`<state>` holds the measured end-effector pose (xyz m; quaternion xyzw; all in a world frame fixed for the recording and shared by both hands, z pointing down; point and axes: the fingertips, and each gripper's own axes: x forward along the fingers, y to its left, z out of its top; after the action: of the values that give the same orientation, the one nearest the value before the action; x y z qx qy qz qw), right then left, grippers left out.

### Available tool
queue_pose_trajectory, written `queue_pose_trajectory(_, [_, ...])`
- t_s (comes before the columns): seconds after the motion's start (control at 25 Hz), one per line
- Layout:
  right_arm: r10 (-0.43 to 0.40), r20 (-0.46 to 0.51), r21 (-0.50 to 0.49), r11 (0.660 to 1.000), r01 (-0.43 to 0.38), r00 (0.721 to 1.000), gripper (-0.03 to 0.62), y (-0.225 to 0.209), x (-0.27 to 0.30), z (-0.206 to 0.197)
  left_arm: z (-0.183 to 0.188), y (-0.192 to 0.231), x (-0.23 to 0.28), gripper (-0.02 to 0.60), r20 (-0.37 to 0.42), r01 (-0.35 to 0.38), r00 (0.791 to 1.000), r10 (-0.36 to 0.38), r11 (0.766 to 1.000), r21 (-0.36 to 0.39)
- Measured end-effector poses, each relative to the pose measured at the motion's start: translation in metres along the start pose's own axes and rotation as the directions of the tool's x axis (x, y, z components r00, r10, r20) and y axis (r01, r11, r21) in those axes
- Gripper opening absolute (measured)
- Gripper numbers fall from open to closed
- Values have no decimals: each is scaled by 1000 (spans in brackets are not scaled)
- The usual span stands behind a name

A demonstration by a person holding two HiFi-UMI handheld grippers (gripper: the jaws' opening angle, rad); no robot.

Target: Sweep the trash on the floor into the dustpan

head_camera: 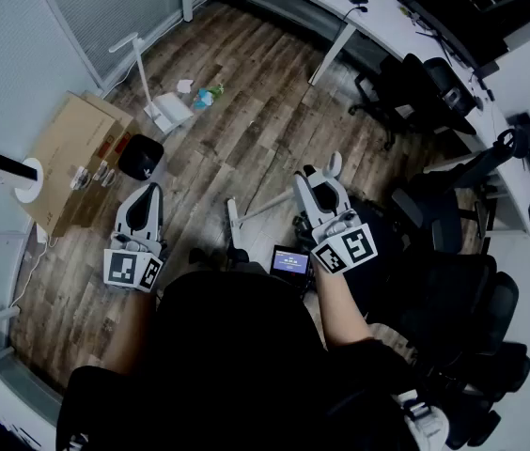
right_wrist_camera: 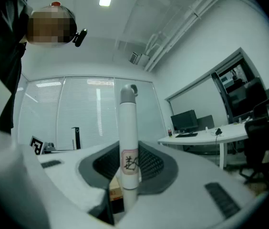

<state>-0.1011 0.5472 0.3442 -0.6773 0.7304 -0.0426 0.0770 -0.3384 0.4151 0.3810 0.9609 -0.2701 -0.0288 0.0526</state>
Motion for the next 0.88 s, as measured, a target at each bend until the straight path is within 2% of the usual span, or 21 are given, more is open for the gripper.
queue_pose_trajectory(0.12, [33, -4, -5, 999, -33, 999, 92, 1, -7, -4, 4, -16, 3, -5, 20, -10, 1000, 9, 1000, 19])
queue_pose_trajectory(0.36, [110, -28, 18, 994, -110, 993, 94, 6, -20, -18, 3, -35, 5, -5, 9, 0, 1000, -1, 1000, 21])
queue_pose_trajectory(0.88, [50, 2, 2, 999, -50, 999, 97, -43, -62, -7, -12, -95, 19, -5, -42, 65, 997, -65, 998, 1])
